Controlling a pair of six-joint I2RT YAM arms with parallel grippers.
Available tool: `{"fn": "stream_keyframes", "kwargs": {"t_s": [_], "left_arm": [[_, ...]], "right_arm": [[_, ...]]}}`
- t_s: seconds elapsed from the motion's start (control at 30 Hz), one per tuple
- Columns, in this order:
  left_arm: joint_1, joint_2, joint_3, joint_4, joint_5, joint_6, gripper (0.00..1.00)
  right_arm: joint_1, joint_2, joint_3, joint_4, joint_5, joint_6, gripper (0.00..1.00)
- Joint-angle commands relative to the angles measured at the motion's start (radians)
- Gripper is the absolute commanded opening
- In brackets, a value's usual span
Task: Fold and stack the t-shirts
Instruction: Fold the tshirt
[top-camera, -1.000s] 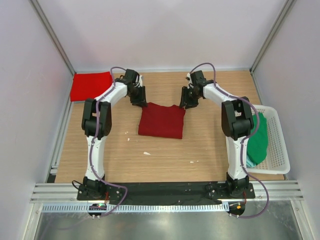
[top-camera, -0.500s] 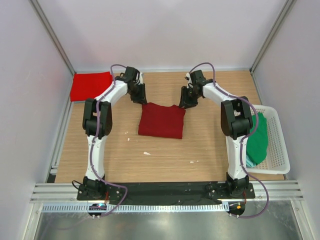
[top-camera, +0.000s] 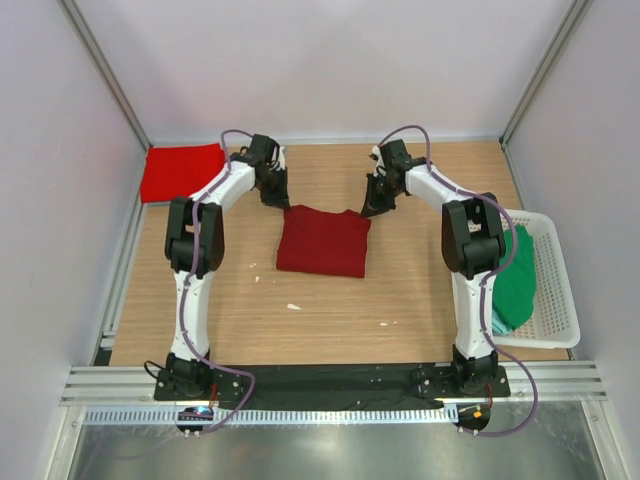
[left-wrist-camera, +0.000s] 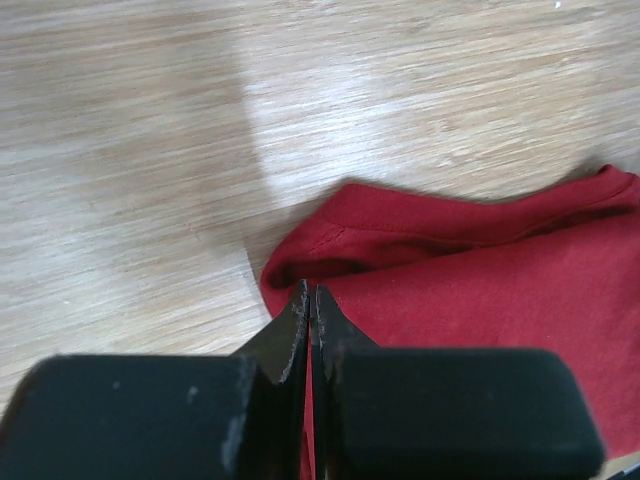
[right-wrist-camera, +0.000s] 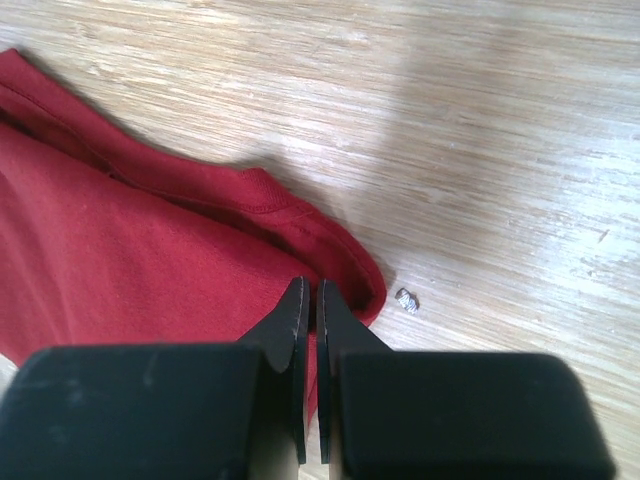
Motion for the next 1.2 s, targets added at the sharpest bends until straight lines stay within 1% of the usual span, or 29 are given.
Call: {"fn": "stream_keyframes", "kwargs": {"t_s": [0.0, 0.23, 0.4, 0.43, 0.5, 0.53, 0.6, 0.7, 0.83, 1.0, 1.17], "left_arm": [[-0.004, -0.095, -0.023, -0.007, -0.046, 0.007, 0.00], [-0.004, -0.222, -0.102, 0.005, -0.075, -0.024, 0.00], [-0.004, -0.234, -0.077, 0.001, -0.074, -0.021, 0.00], [-0.004, -0.201, -0.059, -0.011, -0.063, -0.012, 0.03], [-0.004, -0.156, 0.010, -0.076, -0.051, -0.010, 0.25], [-0.004, -0.115, 0.027, -0.091, -0.028, -0.007, 0.32], [-0.007, -0.089, 0.042, -0.094, -0.015, -0.004, 0.35], [-0.015, -0.041, 0.073, -0.097, -0.040, 0.007, 0.39], [-0.021, -0.004, 0.082, -0.104, -0.044, 0.008, 0.40], [-0.033, 0.014, 0.050, -0.073, -0.034, -0.001, 0.39], [-0.033, 0.031, 0.038, -0.041, -0.037, -0.010, 0.34]], "right_arm": [[0.009, -0.094, 0.058, -0.029, 0.015, 0.024, 0.01], [0.012, -0.164, 0.061, -0.066, 0.022, 0.064, 0.01], [0.013, -0.193, 0.039, -0.064, 0.022, 0.070, 0.01], [0.013, -0.189, 0.038, -0.063, 0.018, 0.071, 0.01], [0.013, -0.174, 0.039, -0.059, 0.010, 0.068, 0.01], [0.013, -0.169, 0.041, -0.056, 0.009, 0.068, 0.01], [0.013, -0.160, 0.044, -0.053, 0.010, 0.067, 0.01], [0.013, -0.146, 0.056, -0.055, 0.010, 0.059, 0.01], [0.012, -0.135, 0.065, -0.058, 0.009, 0.052, 0.01], [0.013, -0.127, 0.073, -0.056, 0.004, 0.050, 0.01], [0.012, -0.124, 0.070, -0.058, 0.001, 0.052, 0.01]]}}
